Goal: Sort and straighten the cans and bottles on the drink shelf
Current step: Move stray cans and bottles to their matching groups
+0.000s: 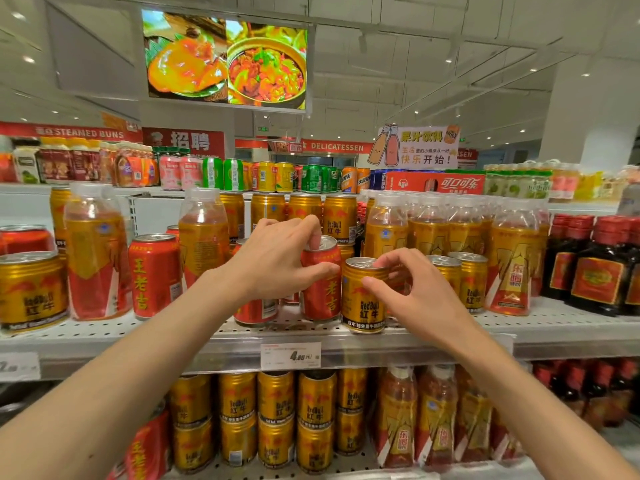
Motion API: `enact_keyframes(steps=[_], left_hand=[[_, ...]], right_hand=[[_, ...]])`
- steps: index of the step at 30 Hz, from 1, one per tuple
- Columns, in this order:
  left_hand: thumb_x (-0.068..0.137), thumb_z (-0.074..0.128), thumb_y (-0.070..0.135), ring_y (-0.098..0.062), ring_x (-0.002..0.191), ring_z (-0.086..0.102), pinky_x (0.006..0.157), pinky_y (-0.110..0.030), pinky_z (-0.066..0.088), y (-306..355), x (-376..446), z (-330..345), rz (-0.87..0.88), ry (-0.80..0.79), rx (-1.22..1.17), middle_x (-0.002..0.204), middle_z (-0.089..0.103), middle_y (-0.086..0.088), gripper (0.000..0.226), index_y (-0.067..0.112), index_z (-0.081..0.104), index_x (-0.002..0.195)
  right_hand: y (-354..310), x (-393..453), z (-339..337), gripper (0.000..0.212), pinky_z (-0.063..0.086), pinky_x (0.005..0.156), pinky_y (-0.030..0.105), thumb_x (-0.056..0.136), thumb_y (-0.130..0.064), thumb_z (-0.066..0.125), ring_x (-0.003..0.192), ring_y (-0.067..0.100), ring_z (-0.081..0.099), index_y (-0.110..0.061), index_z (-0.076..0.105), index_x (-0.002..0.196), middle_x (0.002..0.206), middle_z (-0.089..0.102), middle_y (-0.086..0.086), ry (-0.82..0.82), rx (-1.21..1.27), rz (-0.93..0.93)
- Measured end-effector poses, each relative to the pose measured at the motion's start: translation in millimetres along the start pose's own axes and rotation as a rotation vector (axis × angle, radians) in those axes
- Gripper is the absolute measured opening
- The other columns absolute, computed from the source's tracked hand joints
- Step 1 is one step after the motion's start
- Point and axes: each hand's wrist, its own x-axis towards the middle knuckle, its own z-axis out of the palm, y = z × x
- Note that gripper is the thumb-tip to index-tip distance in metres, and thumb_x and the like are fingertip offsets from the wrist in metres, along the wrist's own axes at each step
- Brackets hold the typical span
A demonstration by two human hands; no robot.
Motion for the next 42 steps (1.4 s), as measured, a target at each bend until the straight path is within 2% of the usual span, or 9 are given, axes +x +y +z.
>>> enact_keyframes(steps=[7, 12, 19, 26, 29, 32, 35, 38, 42], left_hand=[[0.080, 0.057, 0.072, -0.010, 0.087, 0.056, 0.092, -0.039, 0.042, 4, -22, -13, -0.050, 0.110, -0.134, 0.093, 0.063, 0.013, 0.046, 0.029, 0.046, 0.089], [0.077, 0.056, 0.075, -0.018, 0.093, 0.063, 0.079, -0.043, 0.055, 1, -37, -30, -0.041, 0.114, -0.209, 0.099, 0.066, 0.006, 0.047, 0.031, 0.045, 0.089], [0.078, 0.061, 0.070, -0.018, 0.096, 0.062, 0.079, -0.041, 0.054, 0, -55, -39, -0.051, 0.113, -0.258, 0.102, 0.066, 0.006, 0.043, 0.033, 0.043, 0.088], [0.079, 0.067, 0.062, -0.009, 0.084, 0.061, 0.069, -0.029, 0.054, 4, -62, -40, -0.098, 0.087, -0.263, 0.101, 0.065, 0.008, 0.038, 0.034, 0.042, 0.085], [0.080, 0.065, 0.066, -0.010, 0.083, 0.064, 0.068, -0.035, 0.058, 2, -64, -38, -0.123, 0.087, -0.295, 0.104, 0.066, 0.008, 0.042, 0.030, 0.045, 0.089], [0.080, 0.065, 0.064, -0.015, 0.081, 0.068, 0.064, -0.039, 0.059, 2, -67, -34, -0.165, 0.096, -0.382, 0.106, 0.067, 0.007, 0.043, 0.028, 0.046, 0.090], [0.081, 0.066, 0.063, -0.019, 0.085, 0.069, 0.065, -0.042, 0.059, 7, -70, -30, -0.218, 0.111, -0.457, 0.107, 0.067, 0.007, 0.041, 0.029, 0.046, 0.090], [0.081, 0.068, 0.063, -0.020, 0.094, 0.067, 0.070, -0.043, 0.057, 13, -75, -26, -0.260, 0.111, -0.528, 0.107, 0.067, 0.006, 0.043, 0.026, 0.046, 0.090], [0.080, 0.068, 0.058, -0.009, 0.104, 0.064, 0.078, -0.039, 0.058, 16, -85, -27, -0.347, 0.109, -0.590, 0.109, 0.068, 0.009, 0.040, 0.026, 0.047, 0.090]], right_hand=[[0, 0, 1, 0.035, 0.059, 0.074, 0.026, 0.088, -0.048, 0.070, 0.077, 0.006, 0.067, -0.028, 0.063, 0.115, 0.113, 0.054, -0.012, 0.013, -0.062, -0.044], [-7, 5, 17, 0.035, 0.057, 0.073, 0.024, 0.089, -0.046, 0.071, 0.073, 0.003, 0.063, -0.026, 0.065, 0.118, 0.110, 0.051, -0.008, 0.088, -0.153, -0.090], [-13, 18, 42, 0.037, 0.058, 0.079, 0.035, 0.094, -0.039, 0.067, 0.077, 0.005, 0.055, -0.022, 0.064, 0.126, 0.091, 0.056, -0.011, 0.100, -0.209, -0.129], [-7, 19, 39, 0.063, 0.057, 0.089, 0.035, 0.096, -0.037, 0.064, 0.084, 0.006, 0.063, -0.027, 0.039, 0.153, 0.093, 0.065, -0.012, -0.058, -0.112, -0.033], [-10, 10, 25, 0.053, 0.059, 0.087, 0.034, 0.094, -0.037, 0.066, 0.089, 0.002, 0.066, -0.029, 0.050, 0.144, 0.100, 0.067, -0.015, -0.107, 0.005, -0.015], [-20, -5, 17, 0.042, 0.059, 0.085, 0.022, 0.090, -0.044, 0.070, 0.096, -0.004, 0.065, -0.033, 0.060, 0.129, 0.112, 0.066, -0.018, -0.242, 0.143, -0.024], [-30, -19, 20, 0.059, 0.053, 0.088, 0.013, 0.083, -0.054, 0.073, 0.109, -0.010, 0.060, -0.042, 0.051, 0.137, 0.127, 0.059, -0.024, -0.427, 0.213, -0.049], [-32, -27, 28, 0.074, 0.046, 0.087, 0.006, 0.078, -0.059, 0.076, 0.114, -0.017, 0.052, -0.045, 0.042, 0.141, 0.126, 0.052, -0.032, -0.455, 0.178, -0.089], [-27, -28, 34, 0.076, 0.053, 0.096, 0.023, 0.074, -0.057, 0.080, 0.111, -0.007, 0.060, -0.040, 0.047, 0.141, 0.123, 0.060, -0.024, -0.408, 0.225, -0.115]])
